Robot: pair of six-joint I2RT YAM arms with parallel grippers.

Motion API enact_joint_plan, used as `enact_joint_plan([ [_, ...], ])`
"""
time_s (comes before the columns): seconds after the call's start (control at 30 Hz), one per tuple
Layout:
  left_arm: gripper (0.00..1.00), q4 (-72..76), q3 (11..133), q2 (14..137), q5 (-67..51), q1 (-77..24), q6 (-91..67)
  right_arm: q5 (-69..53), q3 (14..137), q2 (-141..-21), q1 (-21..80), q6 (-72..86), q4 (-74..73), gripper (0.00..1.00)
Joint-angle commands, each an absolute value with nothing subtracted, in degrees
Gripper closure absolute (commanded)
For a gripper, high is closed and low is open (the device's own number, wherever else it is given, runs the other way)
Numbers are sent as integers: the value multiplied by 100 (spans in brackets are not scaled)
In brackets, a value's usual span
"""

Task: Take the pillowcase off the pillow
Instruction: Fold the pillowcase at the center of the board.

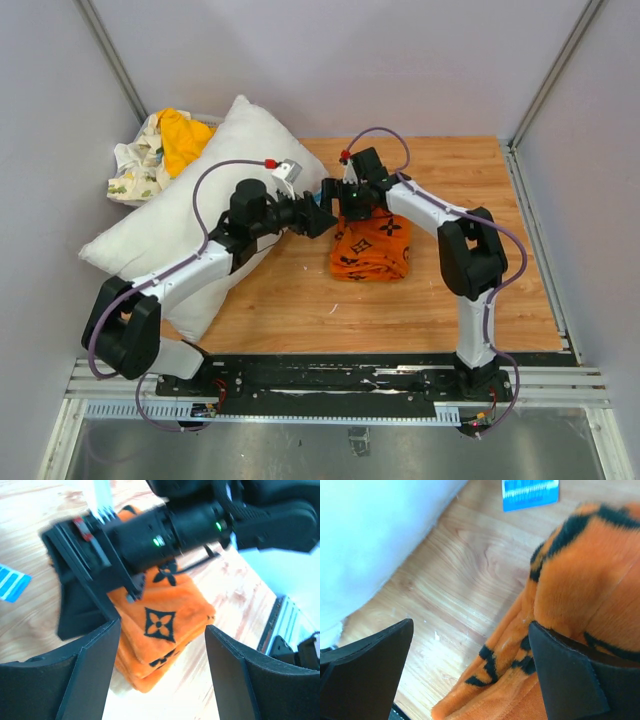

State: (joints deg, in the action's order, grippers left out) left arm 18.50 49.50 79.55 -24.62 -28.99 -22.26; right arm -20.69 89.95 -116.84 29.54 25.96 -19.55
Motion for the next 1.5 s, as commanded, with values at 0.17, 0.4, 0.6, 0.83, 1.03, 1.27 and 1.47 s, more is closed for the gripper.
enact_joint_plan([
  [0.17, 30, 2793, 5255, 8230, -3412, -3487, -1754, -3810, 9090, -10899, 1816, 3083, -850, 2],
  [0.4, 44, 4080, 5927, 9169, -4149, -3700, -2274, -4614, 8466, -10715, 1397, 3195, -298, 0],
  [0.6, 51, 4901, 6316, 10272, -3857, -4059, -2329, -5055, 8109, -10999, 1121, 3311, -6, 18],
  [0.83, 57, 6415, 5868, 11255, -3388, -4069, -2887, -5186, 7918, -11308, 1026, 3229, 129, 33],
  [1.03, 58, 6462, 5633, 11826, -2892, -4069, -2665, -5200, 8009, -11978, 841, 3497, 474, 36],
  [1.27, 59, 6320, 5035, 11767, -2580, -4069, -2463, -5122, 8257, -12477, 785, 3753, 770, 35],
  [1.47, 59, 6702, 4255, 11823, -2434, -4069, -2640, -5190, 8031, -12767, 756, 4078, 1397, 34],
])
